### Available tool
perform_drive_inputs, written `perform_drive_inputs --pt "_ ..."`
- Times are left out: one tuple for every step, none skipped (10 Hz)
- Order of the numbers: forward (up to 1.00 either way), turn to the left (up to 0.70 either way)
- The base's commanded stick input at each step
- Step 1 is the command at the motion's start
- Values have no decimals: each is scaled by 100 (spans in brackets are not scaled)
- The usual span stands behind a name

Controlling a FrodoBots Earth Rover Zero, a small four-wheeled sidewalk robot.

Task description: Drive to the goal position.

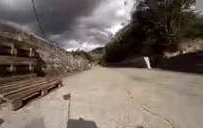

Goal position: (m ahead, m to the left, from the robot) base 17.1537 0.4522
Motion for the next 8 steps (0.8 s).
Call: perform_drive_inputs --pt "70 0" --pt "70 0" --pt "70 0" --pt "70 0" --pt "70 0" --pt "70 0" --pt "70 0" --pt "70 0"
